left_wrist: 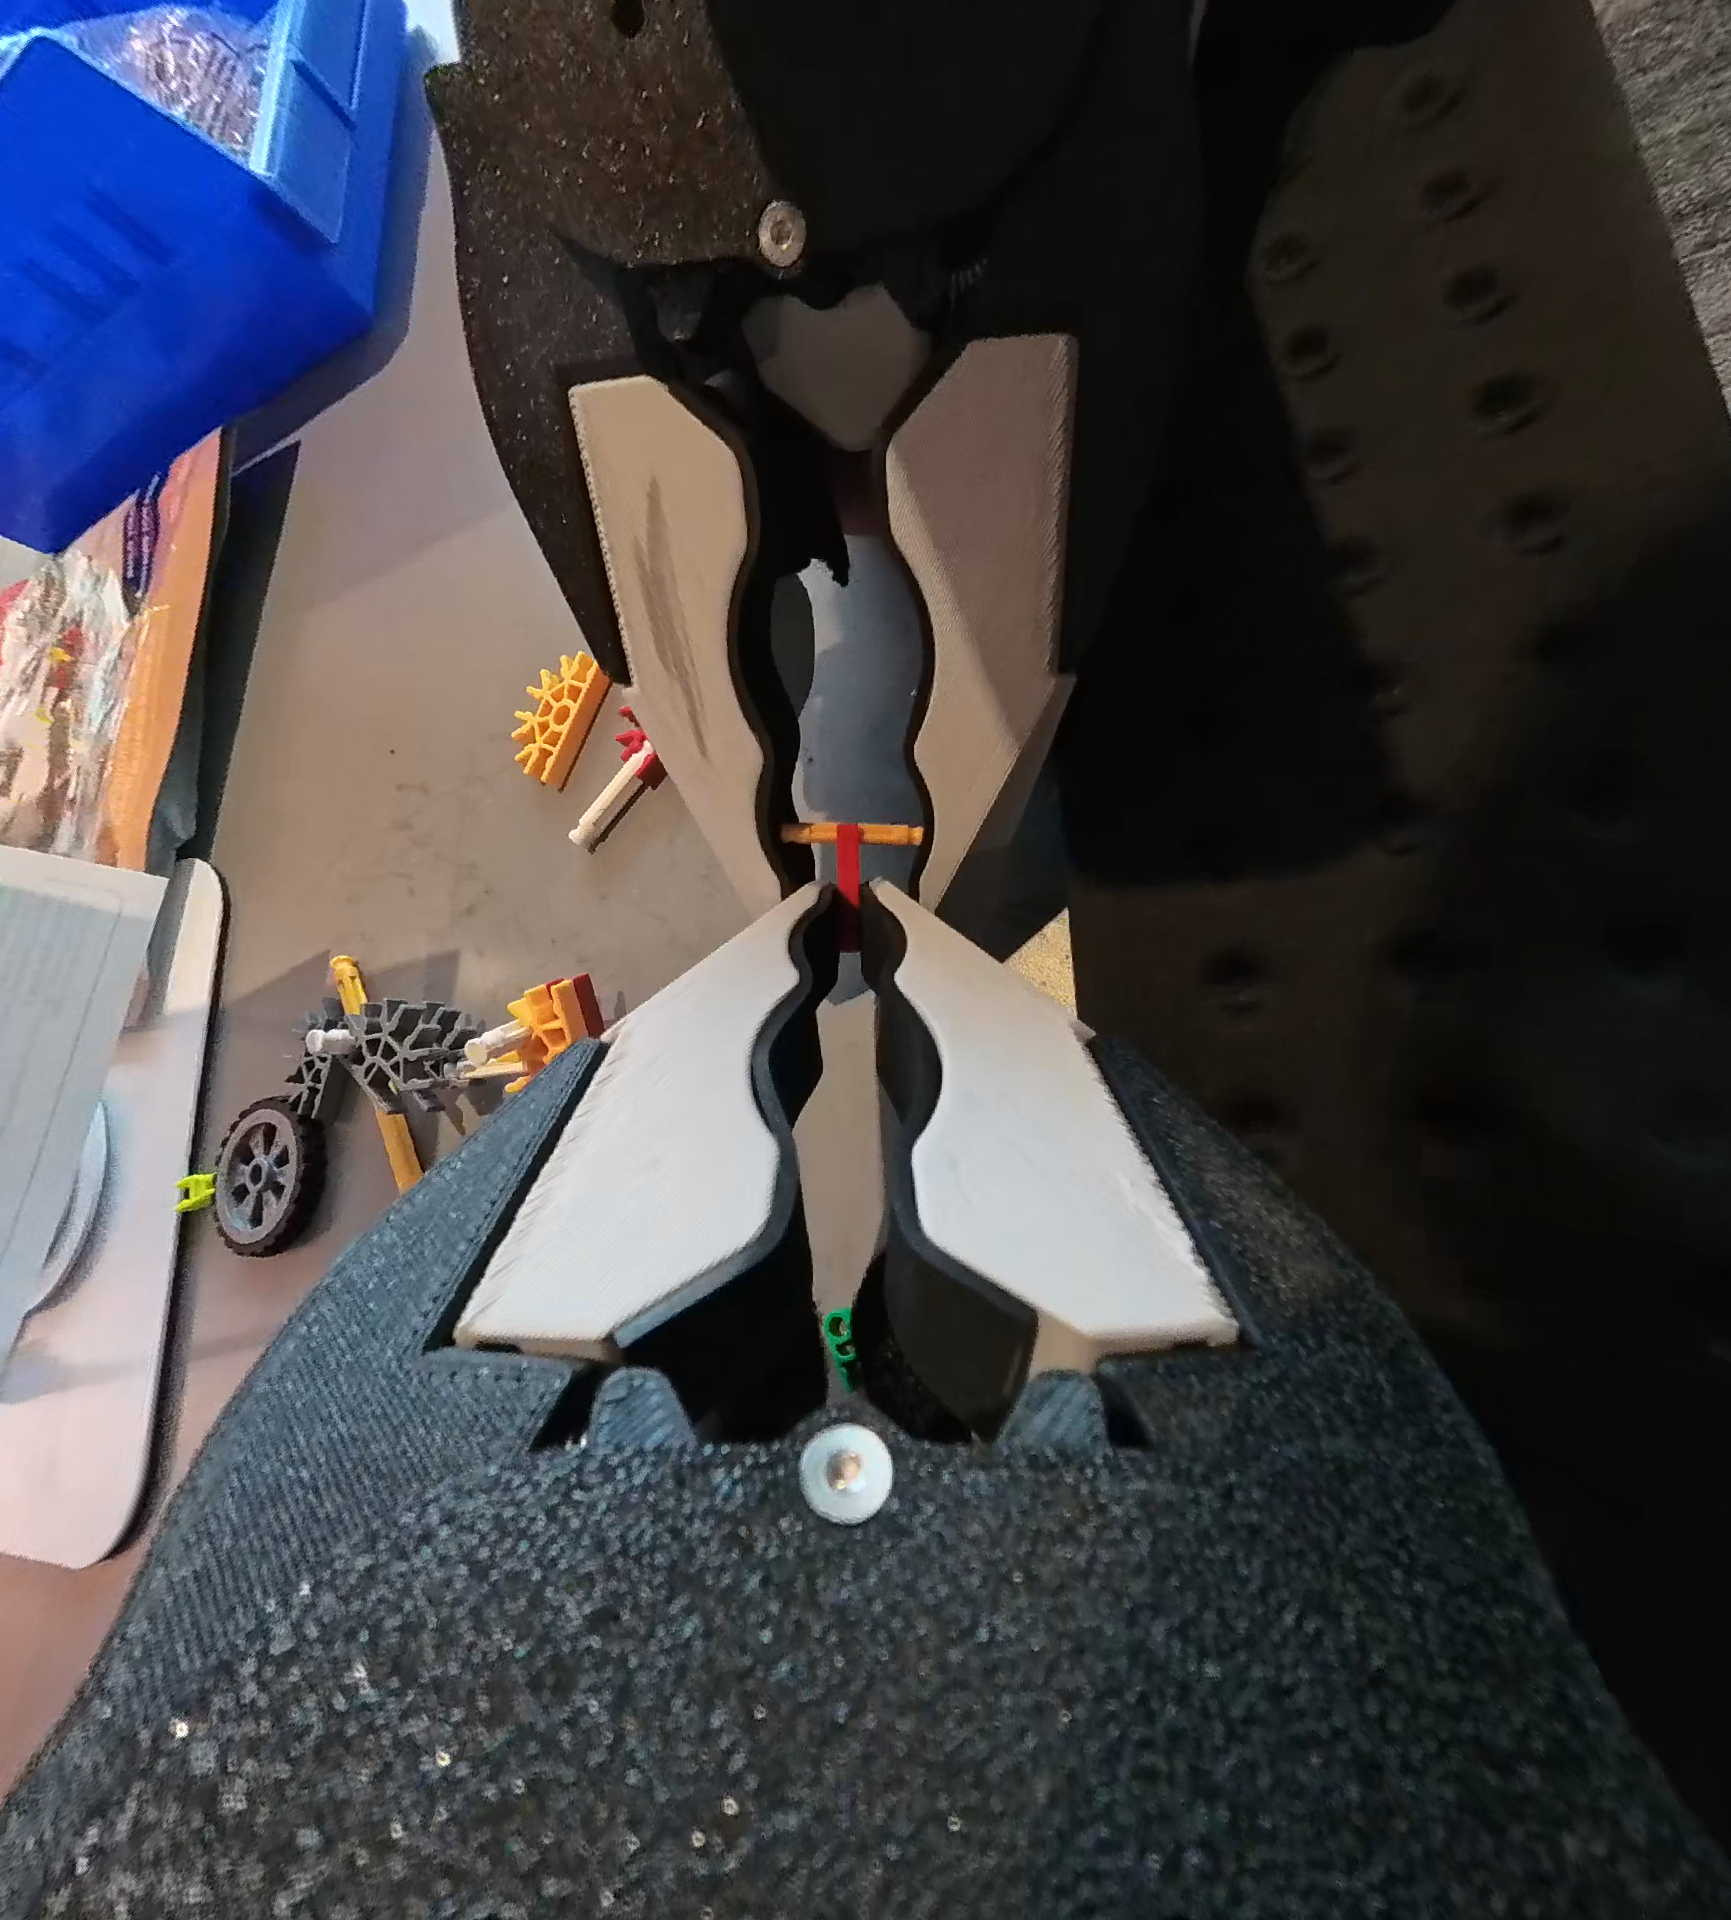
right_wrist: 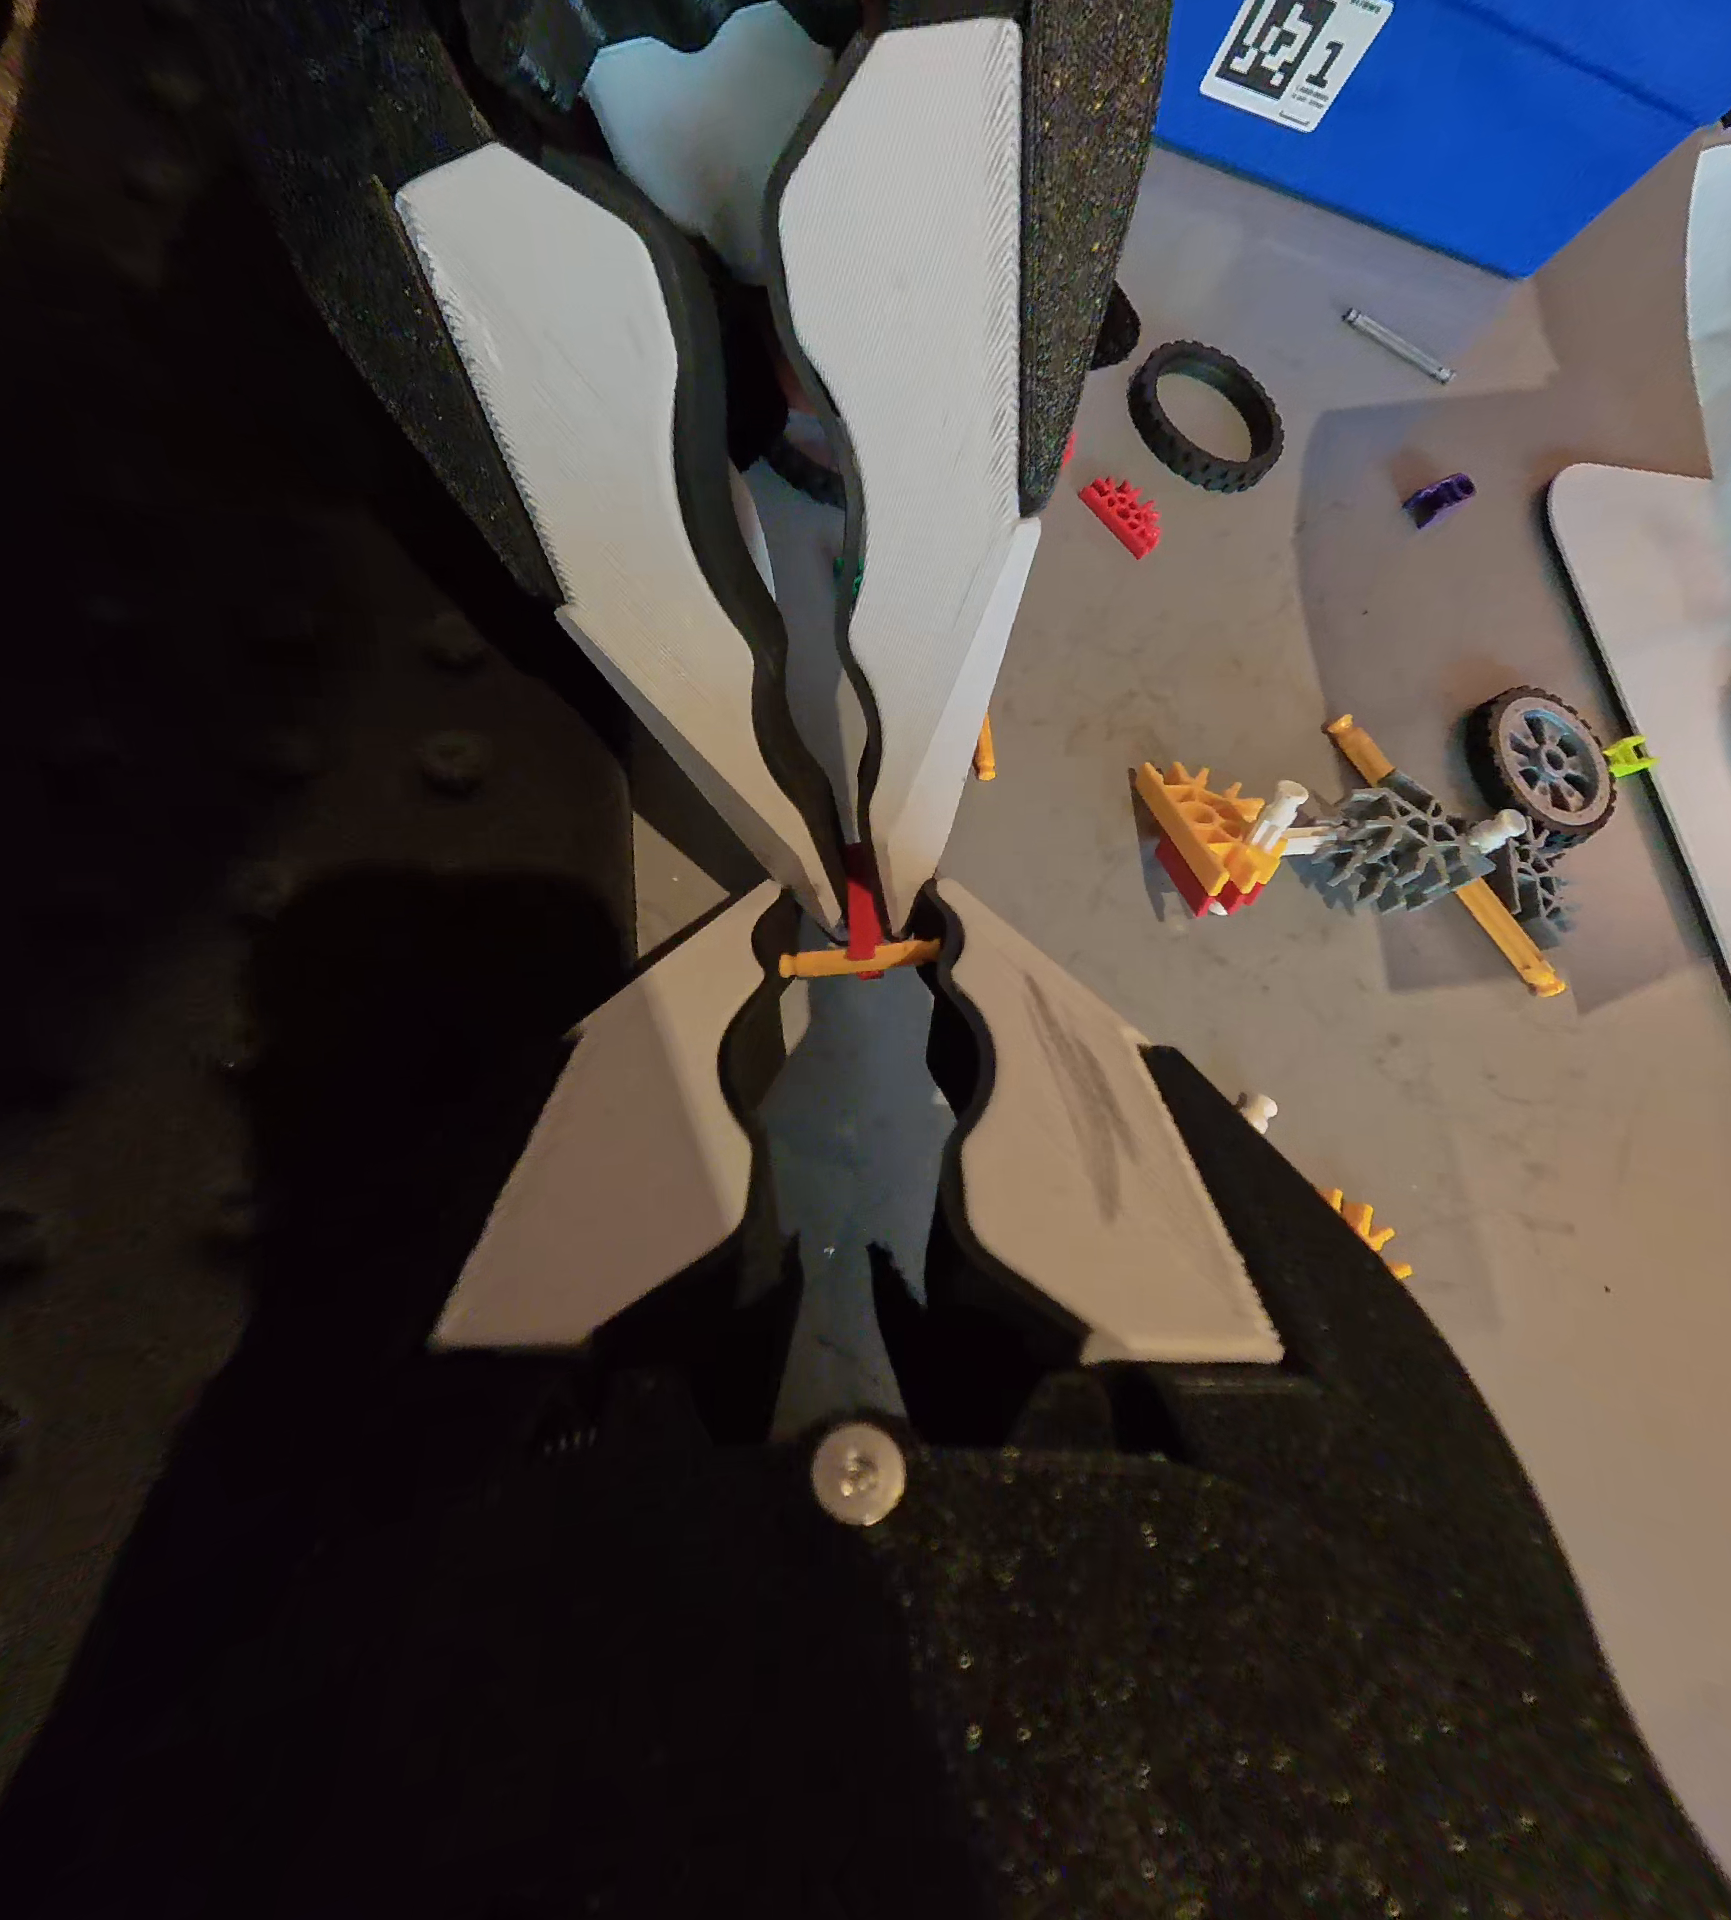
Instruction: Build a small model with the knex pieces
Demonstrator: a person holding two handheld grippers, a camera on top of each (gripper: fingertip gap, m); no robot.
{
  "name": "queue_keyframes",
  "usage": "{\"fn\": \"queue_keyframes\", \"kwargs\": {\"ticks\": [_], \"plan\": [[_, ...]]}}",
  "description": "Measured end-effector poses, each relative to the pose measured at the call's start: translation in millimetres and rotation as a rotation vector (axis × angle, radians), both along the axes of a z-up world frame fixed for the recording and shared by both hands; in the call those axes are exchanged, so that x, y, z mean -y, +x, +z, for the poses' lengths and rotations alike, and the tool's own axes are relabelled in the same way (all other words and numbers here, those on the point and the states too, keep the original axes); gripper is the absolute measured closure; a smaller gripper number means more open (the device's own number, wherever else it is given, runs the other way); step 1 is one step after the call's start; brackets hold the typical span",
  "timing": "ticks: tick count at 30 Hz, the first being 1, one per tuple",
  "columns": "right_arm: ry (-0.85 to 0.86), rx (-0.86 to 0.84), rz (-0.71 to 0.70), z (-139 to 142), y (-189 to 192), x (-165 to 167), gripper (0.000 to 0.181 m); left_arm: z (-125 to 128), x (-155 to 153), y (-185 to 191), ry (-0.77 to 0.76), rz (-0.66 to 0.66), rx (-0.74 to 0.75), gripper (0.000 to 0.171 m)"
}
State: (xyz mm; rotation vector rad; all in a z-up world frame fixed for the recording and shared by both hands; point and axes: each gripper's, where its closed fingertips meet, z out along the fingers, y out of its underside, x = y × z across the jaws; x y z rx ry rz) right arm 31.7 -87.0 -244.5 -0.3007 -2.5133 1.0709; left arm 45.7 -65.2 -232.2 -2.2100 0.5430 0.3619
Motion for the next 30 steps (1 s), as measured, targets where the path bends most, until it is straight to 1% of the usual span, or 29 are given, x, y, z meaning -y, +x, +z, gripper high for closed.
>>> {"fn": "queue_keyframes", "kwargs": {"ticks": [10, 15, 26, 30], "plan": [[-0.004, -0.029, 0.059, 2.1, 4.9, 0.8, 0.164, 1.7, -0.8, 6.2, 0.01, -0.049, 0.012, 0.171], [-0.004, -0.031, 0.067, 2.0, 5.0, 0.6, 0.163, 1.8, -1.3, 6.5, 0.011, -0.056, 0.017, 0.171], [0.014, -0.021, 0.089, -0.9, 6.4, 0.2, 0.163, -0.3, -1.3, 7.1, -0.006, -0.069, -0.053, 0.171], [0.024, -0.033, 0.087, -1.8, 6.1, -0.6, 0.162, -1.9, -0.4, 6.4, -0.016, -0.073, -0.024, 0.171]]}}
